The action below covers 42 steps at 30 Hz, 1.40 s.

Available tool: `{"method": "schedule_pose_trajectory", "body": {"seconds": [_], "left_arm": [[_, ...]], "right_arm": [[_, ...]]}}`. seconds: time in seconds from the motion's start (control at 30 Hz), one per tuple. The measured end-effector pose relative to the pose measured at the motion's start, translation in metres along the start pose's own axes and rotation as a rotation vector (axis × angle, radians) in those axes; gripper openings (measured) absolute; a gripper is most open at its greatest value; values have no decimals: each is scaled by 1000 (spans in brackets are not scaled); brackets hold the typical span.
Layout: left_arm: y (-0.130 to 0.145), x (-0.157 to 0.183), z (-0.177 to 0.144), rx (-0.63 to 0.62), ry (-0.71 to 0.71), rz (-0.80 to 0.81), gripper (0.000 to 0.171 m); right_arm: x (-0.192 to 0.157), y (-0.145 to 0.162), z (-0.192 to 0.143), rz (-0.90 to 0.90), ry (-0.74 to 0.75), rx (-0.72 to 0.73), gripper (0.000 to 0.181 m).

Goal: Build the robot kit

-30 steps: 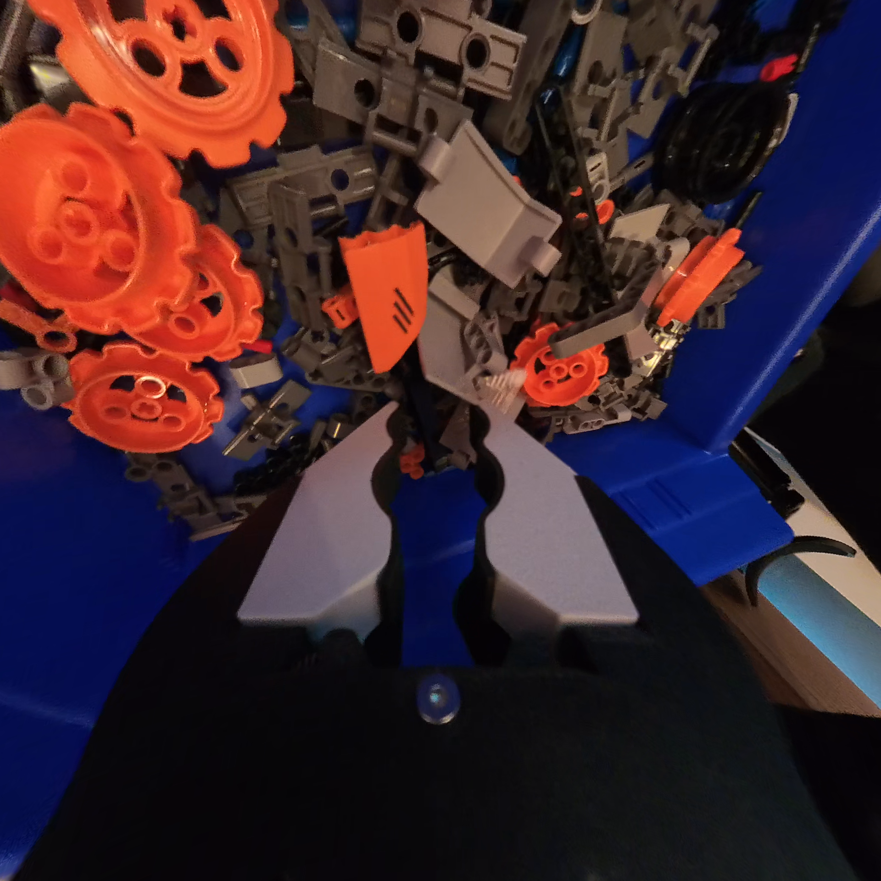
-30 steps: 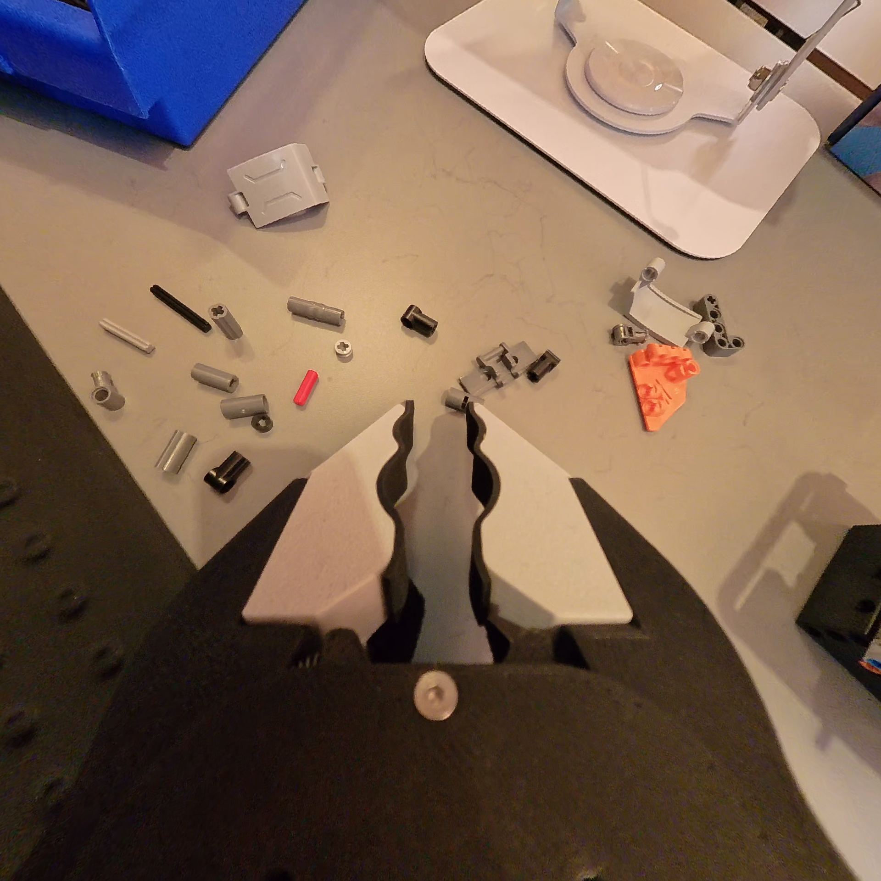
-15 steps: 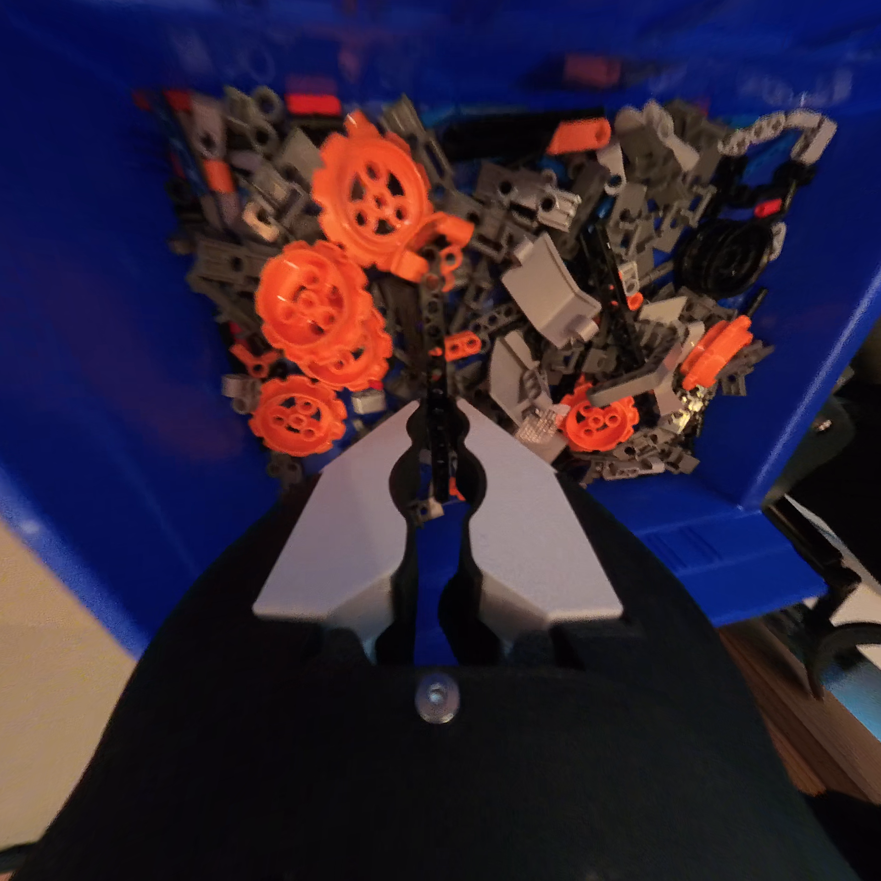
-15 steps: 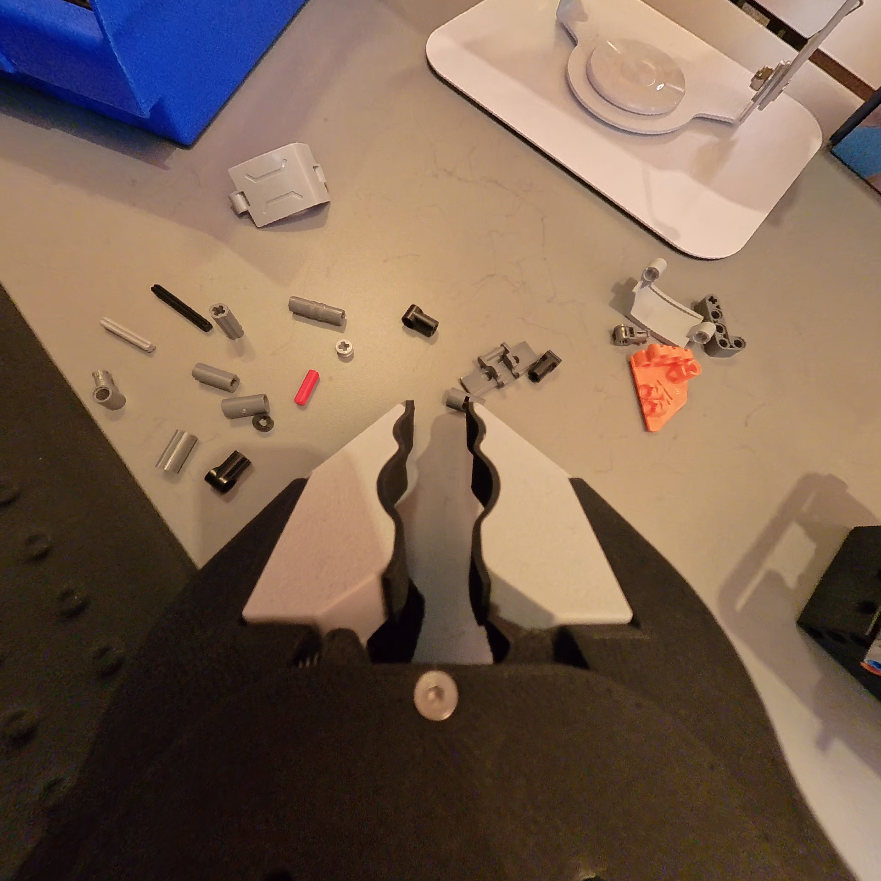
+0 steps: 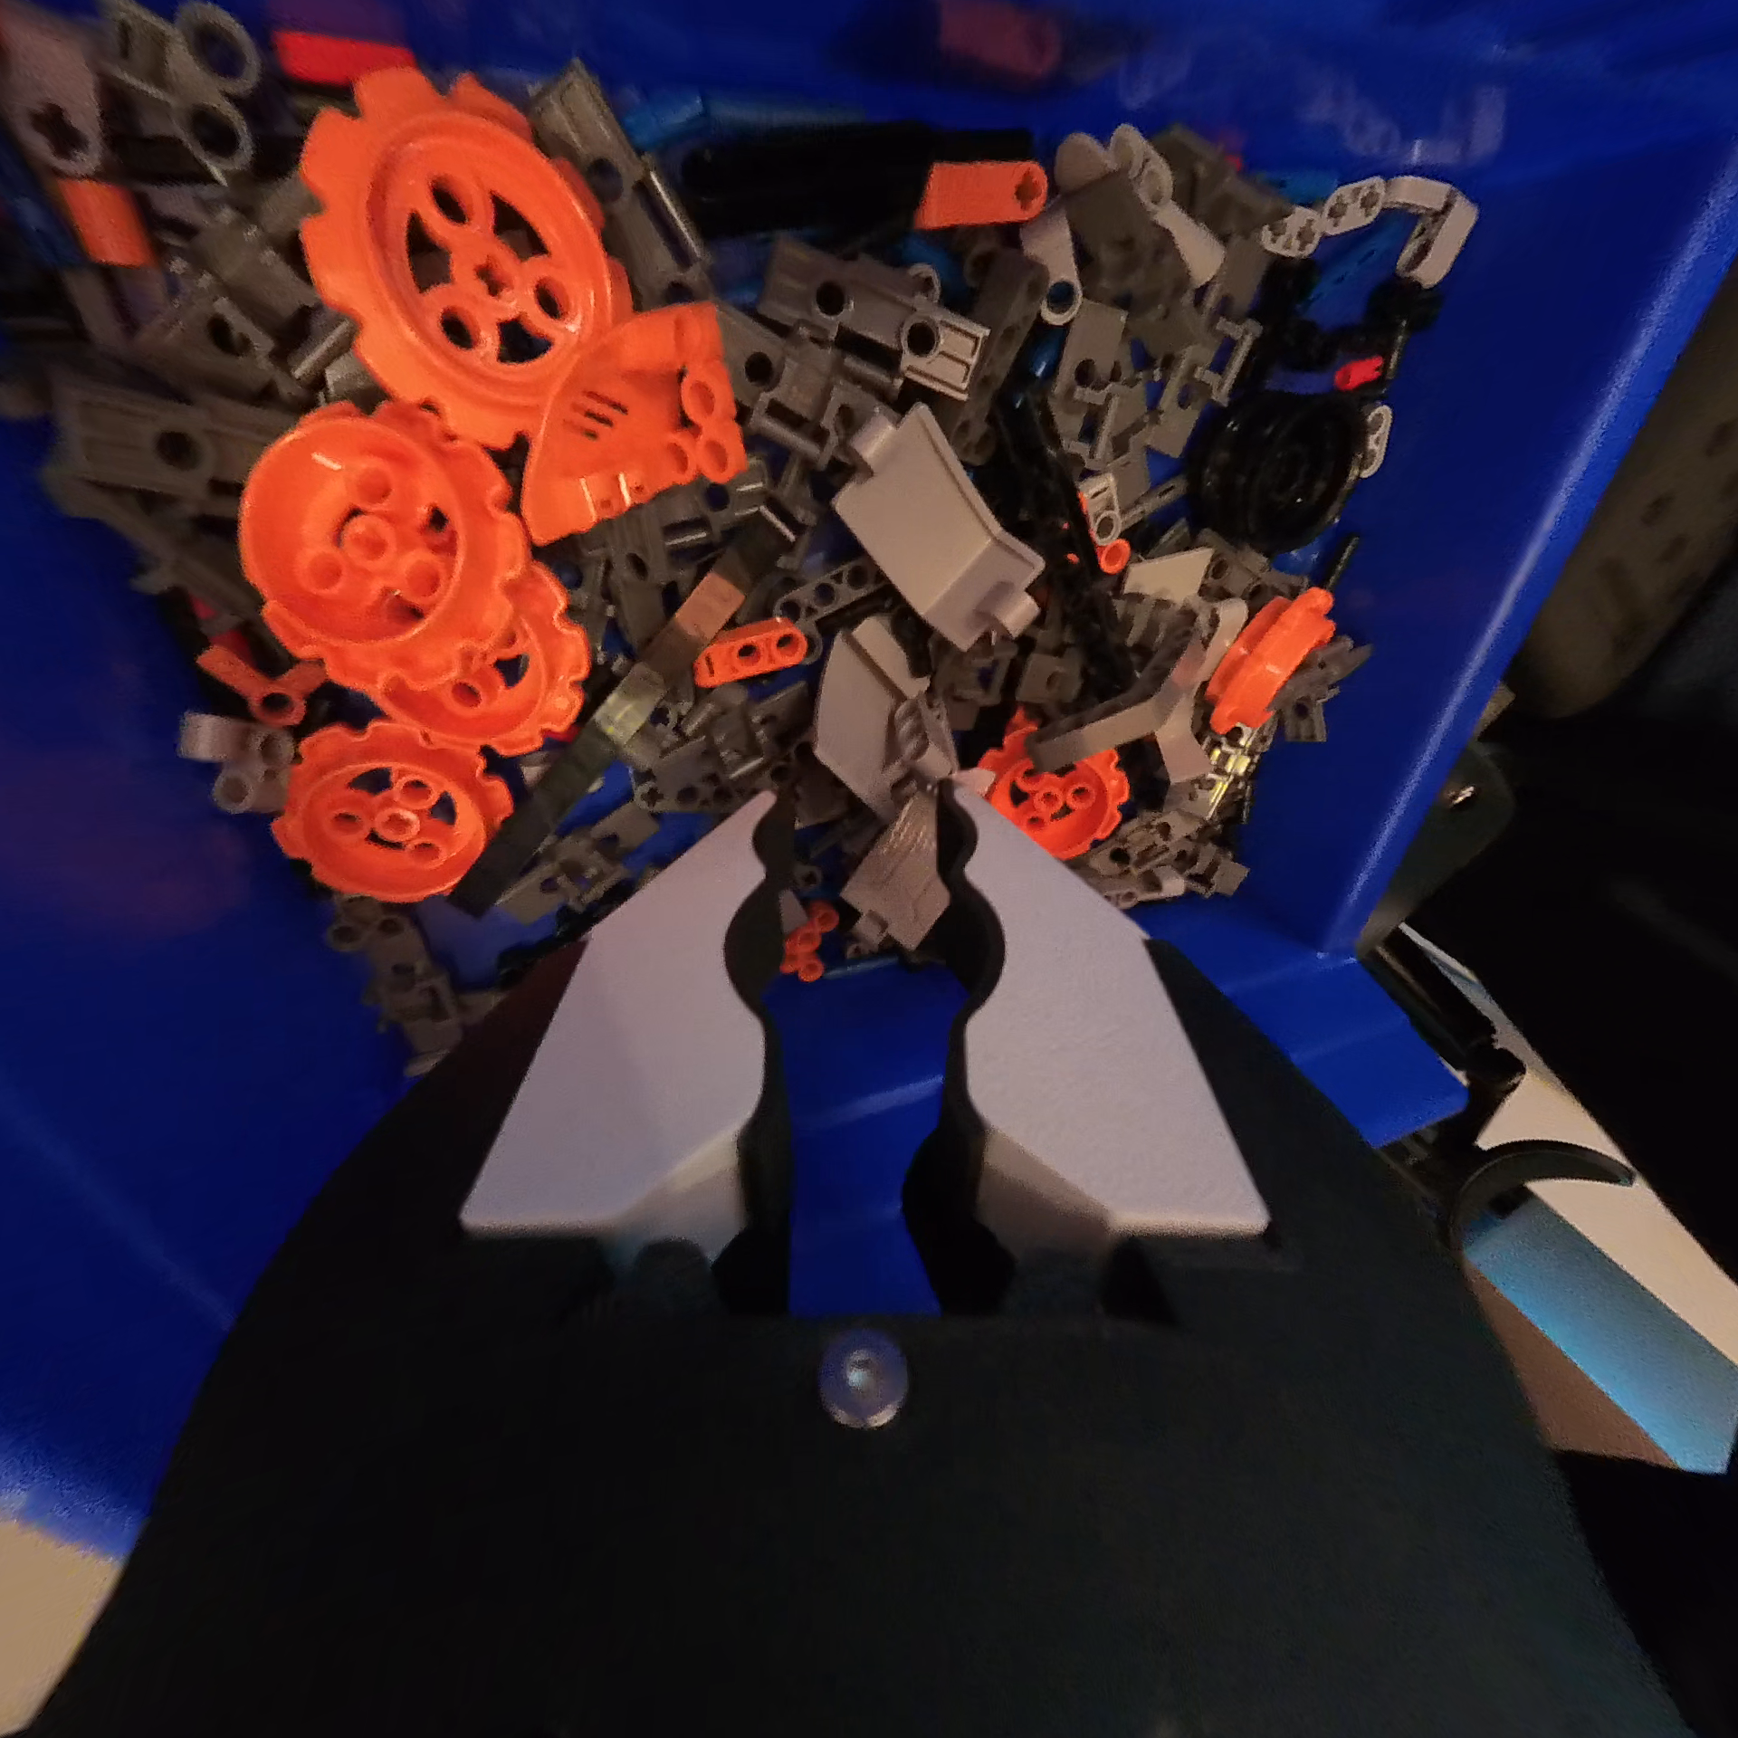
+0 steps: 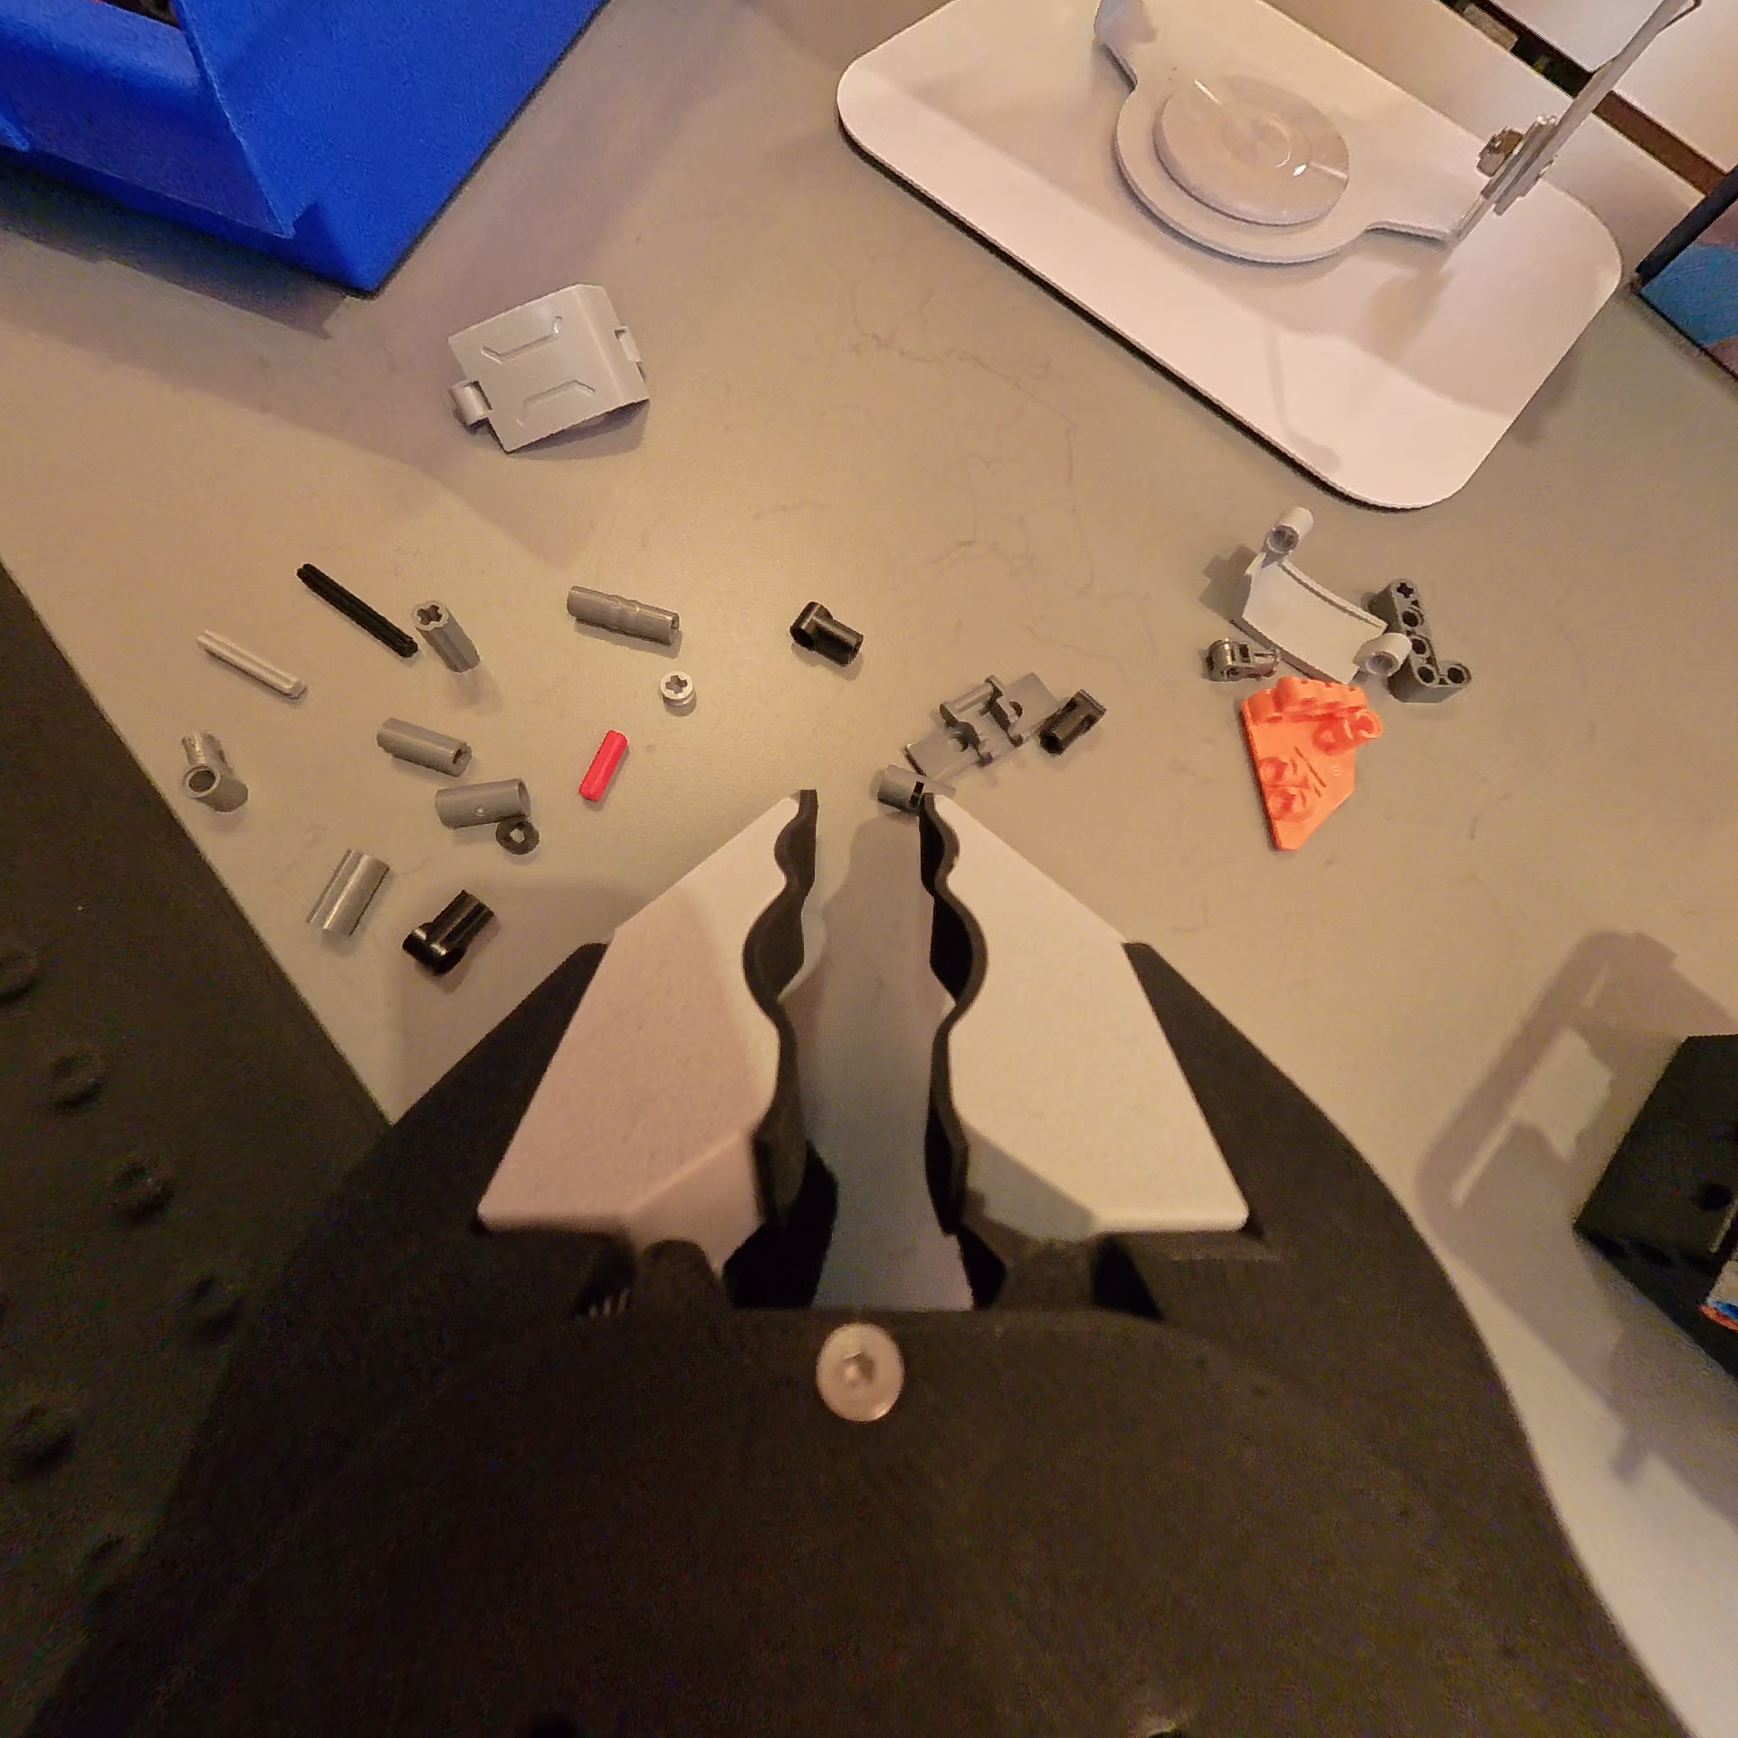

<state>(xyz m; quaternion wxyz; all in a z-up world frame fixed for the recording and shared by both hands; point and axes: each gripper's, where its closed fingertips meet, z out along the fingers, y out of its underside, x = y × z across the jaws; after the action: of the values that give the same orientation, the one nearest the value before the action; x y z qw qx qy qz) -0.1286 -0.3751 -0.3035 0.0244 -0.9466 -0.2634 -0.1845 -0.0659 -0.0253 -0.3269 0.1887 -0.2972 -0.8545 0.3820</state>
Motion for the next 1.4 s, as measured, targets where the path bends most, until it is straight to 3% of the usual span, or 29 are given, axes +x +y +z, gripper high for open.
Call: {"method": "schedule_pose_trajectory", "body": {"seconds": [0.07, 0.13, 0.17, 0.2, 0.47, 0.83, 0.97, 1.13, 1.3, 1.4], "left_arm": [[-2, 3, 6, 5, 41, -24, 28], [-6, 7, 5, 41, 78, -34, 16], [-8, 4, 3, 59, 59, -26, 2], [-7, 2, 2, 65, 44, -24, 0], [-9, -6, -9, 116, -16, -2, 0], [-19, -28, -61, 287, -156, 2, 0], [-34, -7, -77, 368, -153, 56, 0], [-73, 54, -88, 412, -151, 231, 0], [-123, 114, -70, 373, -78, 389, 0], [-150, 130, -43, 287, -56, 461, 0]], "right_arm": [[0, 0, 0, 0, 0, 0, 19], [0, 0, 0, 0, 0, 1, 19], [0, 0, 0, -1, -1, 1, 19], [0, 0, 0, -1, -1, 1, 19], [0, 0, 0, 1, -1, 4, 19], [0, -1, -1, 0, 0, 6, 19], [0, -1, -1, -3, 3, 10, 19], [0, -2, -2, -6, 7, 18, 19], [0, -4, -3, -9, 6, 30, 19], [-1, -5, -4, -12, 7, 36, 19]]}}
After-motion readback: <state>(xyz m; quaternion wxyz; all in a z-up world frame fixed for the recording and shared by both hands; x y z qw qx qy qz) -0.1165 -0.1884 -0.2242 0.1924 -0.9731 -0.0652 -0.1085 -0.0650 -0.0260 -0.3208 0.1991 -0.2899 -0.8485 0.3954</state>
